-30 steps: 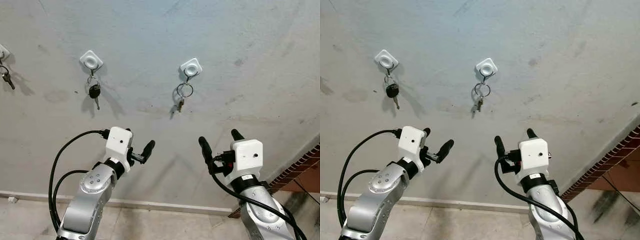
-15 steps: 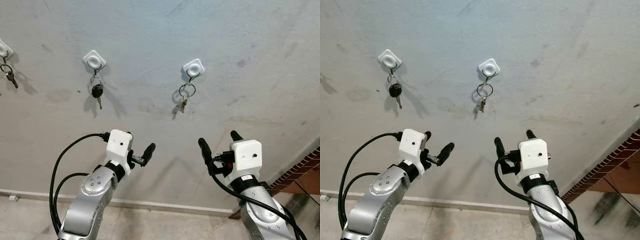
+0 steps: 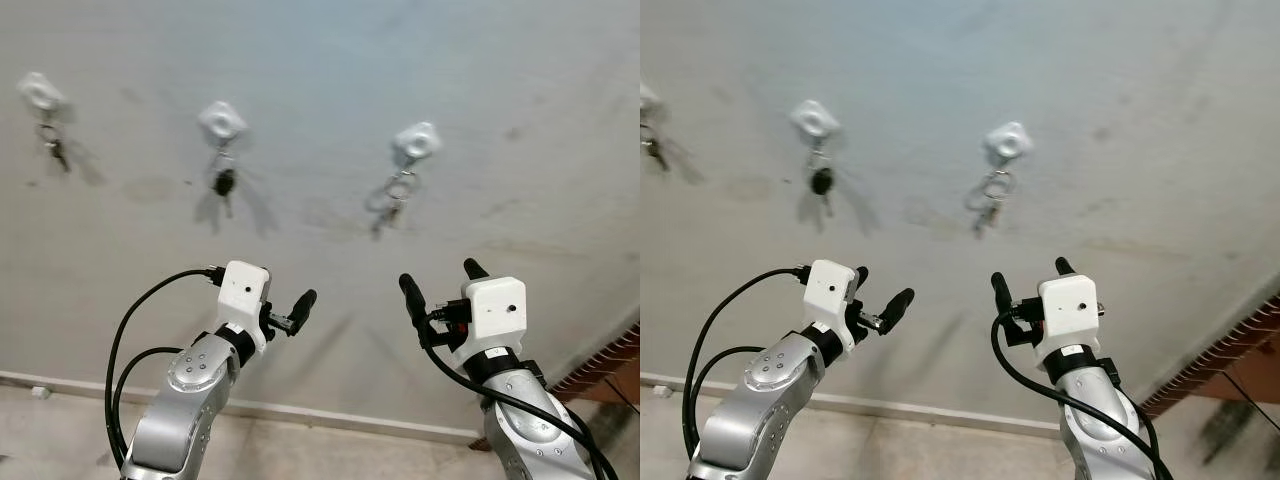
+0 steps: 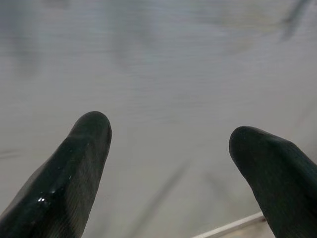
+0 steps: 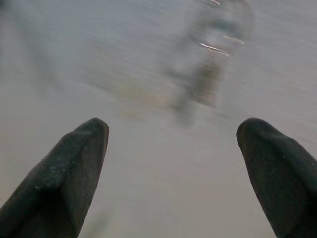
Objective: Hang keys on a hook
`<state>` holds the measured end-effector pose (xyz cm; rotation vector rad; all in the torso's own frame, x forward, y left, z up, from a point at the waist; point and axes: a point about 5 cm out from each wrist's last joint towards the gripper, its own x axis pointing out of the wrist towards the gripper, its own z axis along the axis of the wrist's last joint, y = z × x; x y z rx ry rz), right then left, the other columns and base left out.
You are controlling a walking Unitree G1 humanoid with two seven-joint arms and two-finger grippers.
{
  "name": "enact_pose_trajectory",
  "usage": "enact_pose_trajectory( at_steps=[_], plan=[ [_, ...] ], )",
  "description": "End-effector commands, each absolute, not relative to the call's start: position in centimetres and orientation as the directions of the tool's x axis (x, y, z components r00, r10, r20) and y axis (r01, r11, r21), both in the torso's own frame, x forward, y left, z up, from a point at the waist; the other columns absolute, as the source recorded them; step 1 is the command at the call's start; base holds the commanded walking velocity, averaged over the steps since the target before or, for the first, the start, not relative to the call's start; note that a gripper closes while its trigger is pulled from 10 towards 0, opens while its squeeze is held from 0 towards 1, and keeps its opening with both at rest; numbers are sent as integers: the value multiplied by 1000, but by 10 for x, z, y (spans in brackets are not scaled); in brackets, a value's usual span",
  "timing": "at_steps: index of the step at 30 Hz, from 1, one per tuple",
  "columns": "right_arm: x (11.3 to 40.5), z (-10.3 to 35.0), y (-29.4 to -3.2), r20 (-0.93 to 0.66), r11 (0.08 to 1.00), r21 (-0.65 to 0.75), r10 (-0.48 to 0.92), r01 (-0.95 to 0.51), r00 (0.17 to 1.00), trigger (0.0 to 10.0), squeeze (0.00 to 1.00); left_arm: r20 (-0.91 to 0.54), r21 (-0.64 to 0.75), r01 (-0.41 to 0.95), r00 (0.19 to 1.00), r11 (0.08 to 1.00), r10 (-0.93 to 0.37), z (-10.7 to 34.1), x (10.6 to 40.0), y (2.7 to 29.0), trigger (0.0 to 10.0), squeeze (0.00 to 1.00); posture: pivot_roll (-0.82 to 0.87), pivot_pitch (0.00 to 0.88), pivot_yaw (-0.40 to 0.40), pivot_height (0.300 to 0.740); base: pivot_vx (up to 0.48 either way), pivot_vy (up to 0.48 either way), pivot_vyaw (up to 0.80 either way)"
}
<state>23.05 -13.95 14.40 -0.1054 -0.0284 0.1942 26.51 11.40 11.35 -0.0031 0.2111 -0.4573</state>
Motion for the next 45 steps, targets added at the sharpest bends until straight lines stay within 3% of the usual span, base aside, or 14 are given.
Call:
enact_pose_trajectory(
  at_steps=[1, 14, 26, 45],
  plan=[
    [230, 148, -142, 30, 977, -114, 186, -182, 982, 10000, 0, -202, -46, 440, 875, 897, -440, 115, 267, 113, 10000, 0, 87, 0, -79, 740, 0, 480, 0],
    [235, 151, -142, 36, 976, -126, 184, -178, 982, 10000, 0, -202, -40, 439, 876, 897, -438, 115, 269, 111, 10000, 0, 84, 0, -78, 740, 0, 480, 0],
    [240, 151, -140, 28, 972, -136, 196, -191, 980, 10000, 0, -185, -73, 423, 884, 903, -429, 118, 273, 110, 10000, 0, 90, 0, -83, 740, 0, 0, 0],
    [246, 155, -139, 28, 970, -141, 202, -197, 979, 10000, 0, -152, -121, 435, 880, 892, -449, 123, 279, 103, 10000, 0, 68, 0, -88, 740, 0, 0, -780]
  ],
)
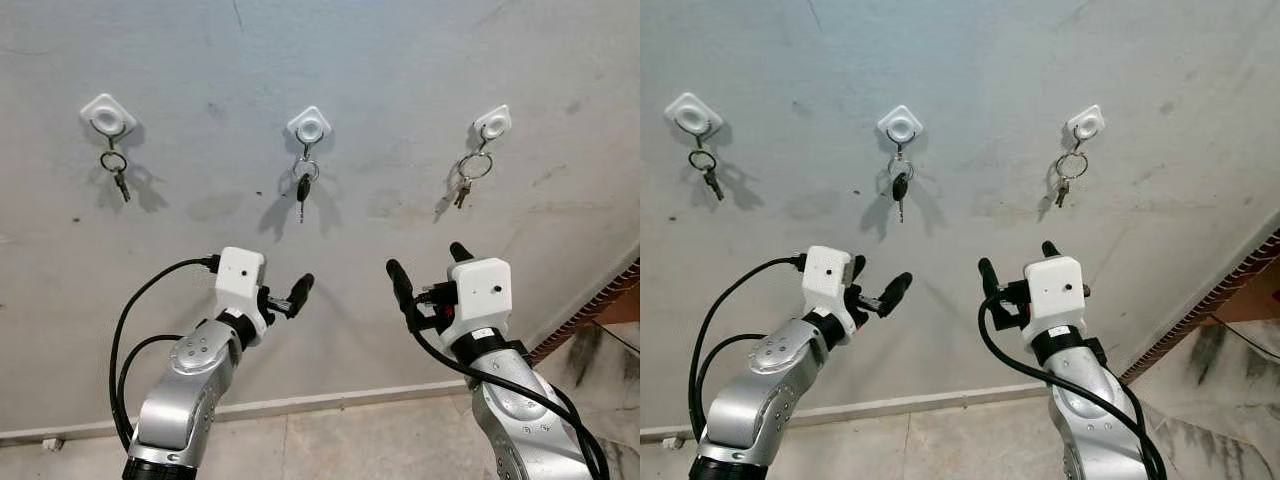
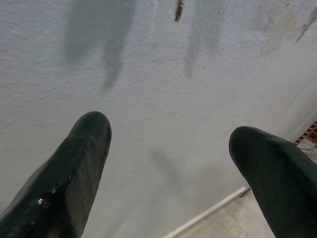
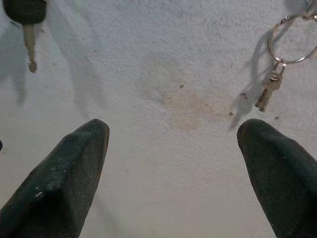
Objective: Hang keys on a hook
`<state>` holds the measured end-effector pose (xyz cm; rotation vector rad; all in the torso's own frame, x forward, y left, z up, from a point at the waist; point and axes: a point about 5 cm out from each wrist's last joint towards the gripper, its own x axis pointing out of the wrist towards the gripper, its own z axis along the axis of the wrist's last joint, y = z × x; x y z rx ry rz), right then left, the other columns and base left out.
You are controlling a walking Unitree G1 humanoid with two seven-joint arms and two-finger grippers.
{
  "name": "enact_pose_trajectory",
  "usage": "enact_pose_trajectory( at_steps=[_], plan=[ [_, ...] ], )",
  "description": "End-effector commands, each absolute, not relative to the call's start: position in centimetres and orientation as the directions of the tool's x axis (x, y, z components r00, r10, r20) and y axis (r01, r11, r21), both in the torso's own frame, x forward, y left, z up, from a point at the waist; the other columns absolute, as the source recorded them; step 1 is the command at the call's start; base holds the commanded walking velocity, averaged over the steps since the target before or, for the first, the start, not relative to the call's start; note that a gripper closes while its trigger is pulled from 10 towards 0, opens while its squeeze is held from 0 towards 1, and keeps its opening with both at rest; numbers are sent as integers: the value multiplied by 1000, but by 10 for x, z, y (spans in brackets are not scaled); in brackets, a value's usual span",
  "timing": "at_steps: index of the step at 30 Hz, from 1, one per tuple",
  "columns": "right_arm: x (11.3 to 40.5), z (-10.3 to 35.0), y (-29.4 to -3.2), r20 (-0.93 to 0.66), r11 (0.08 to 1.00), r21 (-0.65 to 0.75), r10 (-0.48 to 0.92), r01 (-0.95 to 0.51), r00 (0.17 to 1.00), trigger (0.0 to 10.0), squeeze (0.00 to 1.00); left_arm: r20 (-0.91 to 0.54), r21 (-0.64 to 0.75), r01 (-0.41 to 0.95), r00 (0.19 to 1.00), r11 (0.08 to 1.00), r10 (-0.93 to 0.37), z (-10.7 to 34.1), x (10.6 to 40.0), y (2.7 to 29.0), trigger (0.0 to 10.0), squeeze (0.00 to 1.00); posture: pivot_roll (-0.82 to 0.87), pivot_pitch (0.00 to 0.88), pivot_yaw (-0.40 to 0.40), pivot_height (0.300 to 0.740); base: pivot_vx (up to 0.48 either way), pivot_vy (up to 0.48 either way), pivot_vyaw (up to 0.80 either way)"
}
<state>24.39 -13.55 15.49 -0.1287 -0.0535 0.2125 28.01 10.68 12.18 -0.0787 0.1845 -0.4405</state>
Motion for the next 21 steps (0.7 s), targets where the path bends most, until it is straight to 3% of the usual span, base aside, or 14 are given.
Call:
enact_pose_trajectory(
  at_steps=[1, 21],
  plan=[
    [246, 155, -139, 28, 970, -141, 202, -197, 979, 10000, 0, -150, -122, 436, 880, 891, -451, 123, 279, 103, 10000, 0, 68, 0, -88, 740, 0, 0, -775],
    [244, 152, -139, 11, 971, -136, 200, -197, 980, 10000, 0, -168, -147, 428, 878, 892, -449, 120, 279, 101, 10000, 0, 58, 0, -98, 740, 0, 0, -776]
  ],
)
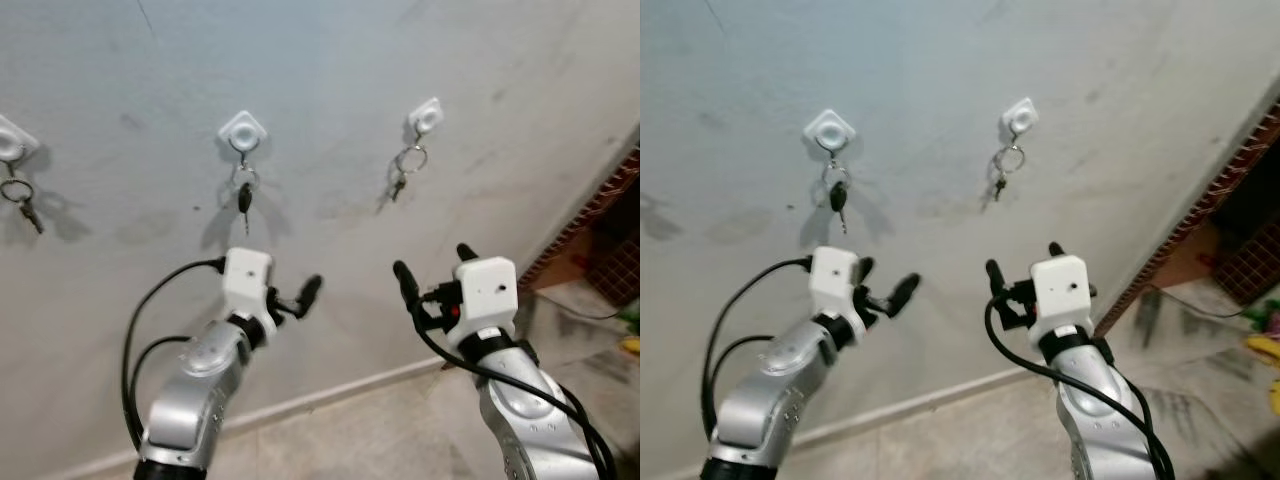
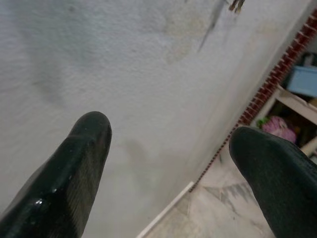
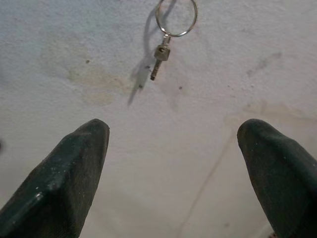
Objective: Hang keys on a hook
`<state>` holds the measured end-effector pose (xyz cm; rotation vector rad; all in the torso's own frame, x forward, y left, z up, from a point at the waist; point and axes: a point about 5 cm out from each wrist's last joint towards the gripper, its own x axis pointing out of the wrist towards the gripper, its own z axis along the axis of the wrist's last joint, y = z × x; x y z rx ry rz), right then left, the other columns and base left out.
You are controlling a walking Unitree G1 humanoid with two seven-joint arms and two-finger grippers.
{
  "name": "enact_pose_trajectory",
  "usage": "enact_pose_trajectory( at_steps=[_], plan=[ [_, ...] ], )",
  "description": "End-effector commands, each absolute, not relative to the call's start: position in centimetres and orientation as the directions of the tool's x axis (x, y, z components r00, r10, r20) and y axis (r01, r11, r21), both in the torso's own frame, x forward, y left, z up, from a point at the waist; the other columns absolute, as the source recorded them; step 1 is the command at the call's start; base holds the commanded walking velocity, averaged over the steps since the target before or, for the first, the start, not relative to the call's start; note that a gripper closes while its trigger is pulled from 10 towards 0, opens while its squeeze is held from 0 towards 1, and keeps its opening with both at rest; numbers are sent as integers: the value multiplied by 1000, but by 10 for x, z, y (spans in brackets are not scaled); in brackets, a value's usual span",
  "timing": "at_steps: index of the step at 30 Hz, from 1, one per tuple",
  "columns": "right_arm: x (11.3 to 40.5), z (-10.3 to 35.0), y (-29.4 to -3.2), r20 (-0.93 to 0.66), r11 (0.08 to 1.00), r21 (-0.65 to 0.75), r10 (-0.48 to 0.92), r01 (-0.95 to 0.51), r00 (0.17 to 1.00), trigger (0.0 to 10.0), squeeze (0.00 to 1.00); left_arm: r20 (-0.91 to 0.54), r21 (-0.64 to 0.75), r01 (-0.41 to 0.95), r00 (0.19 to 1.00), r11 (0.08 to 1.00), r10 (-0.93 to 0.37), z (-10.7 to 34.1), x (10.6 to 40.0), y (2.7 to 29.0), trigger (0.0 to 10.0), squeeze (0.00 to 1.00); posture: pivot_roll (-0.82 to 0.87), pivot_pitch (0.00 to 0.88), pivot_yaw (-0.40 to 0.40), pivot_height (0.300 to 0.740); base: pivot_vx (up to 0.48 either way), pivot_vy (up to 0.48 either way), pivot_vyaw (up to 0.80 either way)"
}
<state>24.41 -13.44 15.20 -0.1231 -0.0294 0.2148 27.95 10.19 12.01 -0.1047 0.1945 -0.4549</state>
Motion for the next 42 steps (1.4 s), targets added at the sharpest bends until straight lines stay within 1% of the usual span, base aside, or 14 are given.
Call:
enact_pose_trajectory(
  at_steps=[1, 11, 31, 34, 35, 36, 38, 42],
  plan=[
    [244, 152, -139, 9, 971, -135, 200, -197, 980, 10000, 0, -169, -149, 428, 877, 891, -449, 120, 279, 100, 10000, 0, 58, 0, -98, 740, 0, 0, -775],
    [244, 150, -139, 1, 972, -132, 194, -192, 981, 10000, 0, -175, -185, 439, 865, 879, -469, 119, 277, 96, 10000, 0, 59, 0, -101, 740, 0, 0, -776],
    [249, 152, -141, 18, 976, -129, 178, -174, 984, 10000, 0, -175, -196, 447, 860, 873, -480, 124, 284, 95, 10000, 0, 60, 0, -87, 740, 0, 0, -776],
    [250, 152, -140, 24, 980, -115, 169, -165, 985, 10000, 0, -182, -194, 460, 851, 867, -492, 124, 283, 94, 10000, 0, 78, 0, -65, 740, 0, 0, -775],
    [251, 151, -139, 31, 982, -106, 158, -154, 987, 10000, 0, -187, -185, 482, 839, 857, -512, 125, 283, 92, 10000, 0, 91, 0, -46, 740, 0, 0, -775],
    [252, 150, -139, 33, 984, -102, 152, -148, 988, 10000, 0, -190, -180, 495, 830, 850, -524, 126, 282, 91, 10000, 0, 91, 0, -46, 740, 0, 0, -775],
    [253, 149, -137, 38, 987, -87, 138, -134, 990, 10000, 0, -196, -166, 518, 817, 839, -543, 127, 282, 91, 10000, 0, 106, 0, -12, 740, 0, 0, -775],
    [253, 147, -134, 43, 991, -69, 122, -119, 992, 10000, 0, -206, -148, 545, 799, 825, -565, 128, 282, 91, 10000, 0, 108, 0, 3, 740, 0, 0, -775]
  ],
)
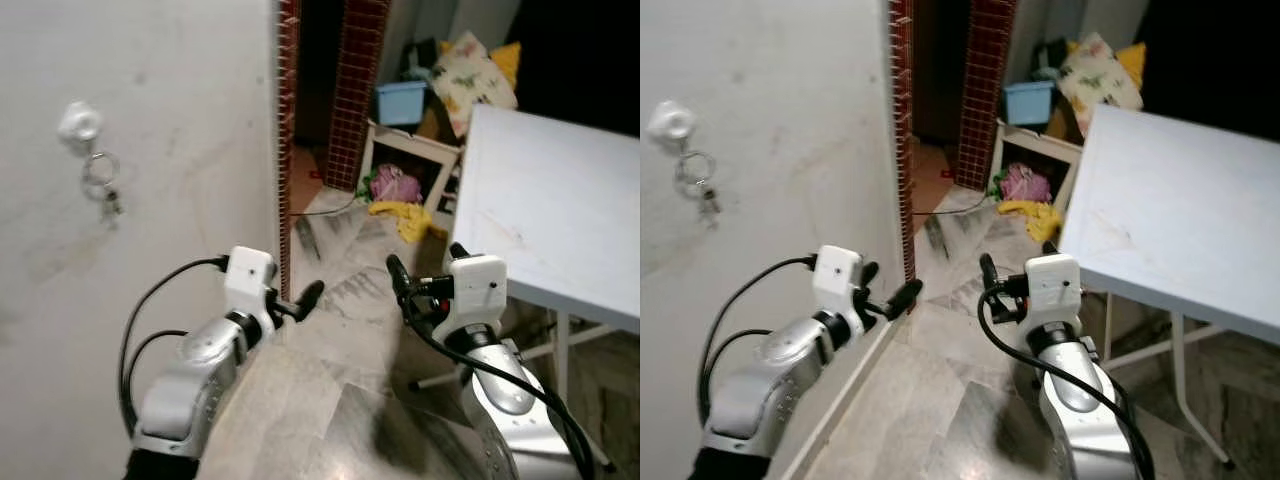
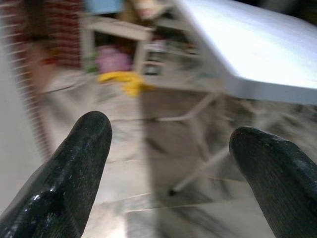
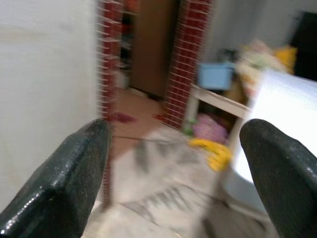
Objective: Hang keys on a hook
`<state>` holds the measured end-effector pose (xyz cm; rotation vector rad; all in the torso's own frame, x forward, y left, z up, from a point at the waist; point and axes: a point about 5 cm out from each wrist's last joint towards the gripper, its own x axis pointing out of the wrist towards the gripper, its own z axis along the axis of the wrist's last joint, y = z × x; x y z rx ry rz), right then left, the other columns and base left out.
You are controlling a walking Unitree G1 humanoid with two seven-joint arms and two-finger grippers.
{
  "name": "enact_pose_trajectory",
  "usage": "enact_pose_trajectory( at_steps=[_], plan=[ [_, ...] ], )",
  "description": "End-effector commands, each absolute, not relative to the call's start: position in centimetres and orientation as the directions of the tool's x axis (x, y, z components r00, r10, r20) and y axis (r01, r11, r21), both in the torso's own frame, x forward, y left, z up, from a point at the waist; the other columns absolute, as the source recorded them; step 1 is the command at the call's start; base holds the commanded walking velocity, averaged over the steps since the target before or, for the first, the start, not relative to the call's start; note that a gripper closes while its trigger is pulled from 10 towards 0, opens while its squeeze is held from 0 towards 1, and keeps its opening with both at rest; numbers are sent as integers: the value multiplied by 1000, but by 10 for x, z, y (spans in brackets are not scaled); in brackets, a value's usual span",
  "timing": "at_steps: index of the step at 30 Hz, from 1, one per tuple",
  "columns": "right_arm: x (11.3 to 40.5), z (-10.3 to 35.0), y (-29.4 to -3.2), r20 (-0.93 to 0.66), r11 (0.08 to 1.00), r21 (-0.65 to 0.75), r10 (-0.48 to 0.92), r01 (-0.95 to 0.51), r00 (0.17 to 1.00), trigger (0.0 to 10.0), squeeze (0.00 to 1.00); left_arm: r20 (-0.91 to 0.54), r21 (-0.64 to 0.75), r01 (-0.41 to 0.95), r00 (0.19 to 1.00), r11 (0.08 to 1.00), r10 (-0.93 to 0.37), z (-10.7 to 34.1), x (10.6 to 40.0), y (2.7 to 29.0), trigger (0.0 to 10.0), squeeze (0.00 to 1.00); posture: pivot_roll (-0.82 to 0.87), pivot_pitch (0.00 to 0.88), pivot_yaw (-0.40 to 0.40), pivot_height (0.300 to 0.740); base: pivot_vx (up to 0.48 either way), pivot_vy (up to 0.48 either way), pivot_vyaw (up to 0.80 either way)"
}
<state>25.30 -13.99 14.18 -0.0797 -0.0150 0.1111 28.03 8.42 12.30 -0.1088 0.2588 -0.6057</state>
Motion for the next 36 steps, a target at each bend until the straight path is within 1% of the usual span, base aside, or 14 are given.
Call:
enact_pose_trajectory(
  at_steps=[1, 5, 14, 15, 17, 18, 19, 27, 28, 32, 36],
  plan=[
    [253, 146, -133, 44, 991, -65, 118, -115, 992, 10000, 0, -210, -142, 554, 793, 821, -572, 128, 283, 92, 10000, 0, 109, 0, 18, 740, 0, 0, -775],
    [253, 145, -130, 49, 993, -58, 110, -107, 993, 10000, 0, -223, -124, 578, 776, 807, -590, 128, 285, 92, 10000, 0, 103, 0, 28, 740, 0, 0, -775],
    [255, 143, -137, 51, 993, -67, 96, -92, 994, 10000, 0, -236, -134, 571, 775, 810, -586, 124, 284, 89, 10000, 0, 102, 0, 17, 740, 0, 0, -773],
    [257, 142, -138, 52, 994, -70, 93, -89, 994, 10000, 0, -239, -122, 578, 772, 807, -590, 122, 283, 87, 10000, 0, 116, 0, -12, 740, 0, 0, -775],
    [259, 139, -140, 42, 993, -79, 88, -84, 995, 10000, 0, -230, -109, 586, 771, 803, -594, 123, 284, 85, 10000, 0, 123, 0, -39, 740, 0, 0, -775],
    [259, 139, -140, 39, 993, -81, 86, -82, 996, 10000, 0, -225, -104, 590, 770, 800, -597, 123, 284, 85, 10000, 0, 123, 0, -39, 740, 0, 0, -775],
    [261, 137, -142, 27, 993, -90, 83, -81, 996, 10000, 0, -218, -92, 599, 767, 796, -603, 123, 286, 84, 10000, 0, 92, 0, -102, 740, 0, 0, -775],
    [267, 136, -144, 23, 989, -115, 100, -97, 995, 10000, 0, -199, -96, 588, 780, 803, -594, 125, 295, 81, 10000, 0, 87, 0, -97, 740, 0, 0, -775],
    [268, 136, -144, 23, 988, -118, 102, -99, 995, 10000, 0, -200, -104, 583, 782, 806, -591, 125, 295, 82, 10000, 0, 82, 0, -56, 740, 0, 0, -775],
    [268, 135, -144, 31, 987, -128, 104, -99, 994, 10000, 0, -212, -113, 575, 783, 810, -585, 122, 292, 84, 10000, 0, 75, 0, -46, 740, 0, 0, -770],
    [264, 134, -152, 33, 989, -123, 82, -77, 996, 10000, 0, -219, -132, 537, 804, 833, -552, 115, 290, 89, 10000, 0, 60, 0, -35, 740, 0, 0, 0]
  ],
)
